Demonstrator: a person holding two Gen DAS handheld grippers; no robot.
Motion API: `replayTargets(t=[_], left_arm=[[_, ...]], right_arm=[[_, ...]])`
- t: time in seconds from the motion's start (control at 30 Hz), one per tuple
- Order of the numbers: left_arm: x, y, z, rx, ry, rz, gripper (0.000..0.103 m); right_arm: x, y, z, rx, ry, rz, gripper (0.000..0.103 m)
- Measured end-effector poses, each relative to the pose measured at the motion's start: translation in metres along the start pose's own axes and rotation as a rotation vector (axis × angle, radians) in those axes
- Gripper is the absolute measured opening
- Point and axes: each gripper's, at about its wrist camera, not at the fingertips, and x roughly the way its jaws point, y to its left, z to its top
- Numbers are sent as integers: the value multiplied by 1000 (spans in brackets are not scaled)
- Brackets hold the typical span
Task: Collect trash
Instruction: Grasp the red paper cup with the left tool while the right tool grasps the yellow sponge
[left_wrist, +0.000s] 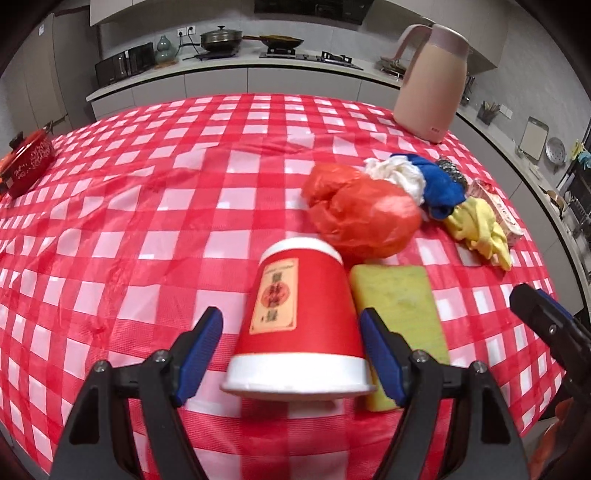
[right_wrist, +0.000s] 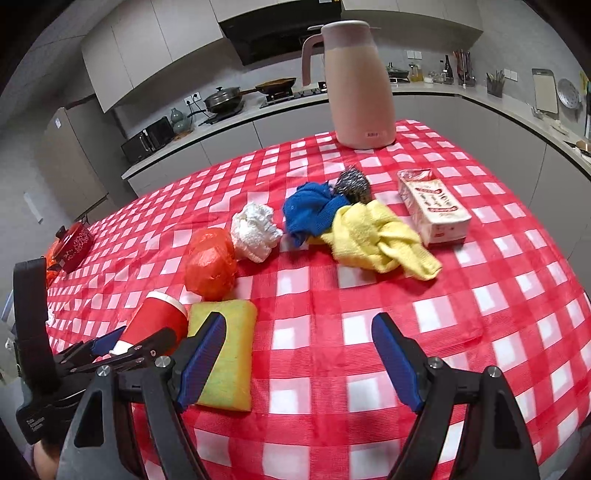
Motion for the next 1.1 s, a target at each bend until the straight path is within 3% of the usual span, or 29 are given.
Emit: replayTargets(t=[0.5,0.7,0.83,0.9,1.03,1.1], left_arm=[[-3,48,-2,-44,-20,-33,76],[-4,52,-2,-30,-33,-54,72],[-3,52,-1,-21,-34,-63,68],[-3,51,-1,-17,-35,-68,66],[-4,51,0,-16,-45,-76,59],[-6,52,0,-22,-52,-84,57]], right_arm=[[52,56,-19,-54,126,53,83],[71,67,-27,-74,168,31,83],[75,75,-28,-112,152,-1,83],[75,79,-28,-146,140,-25,67],[75,83,-29,-185,132,-41,61],[73,83,-29,-189,126,-27,52]])
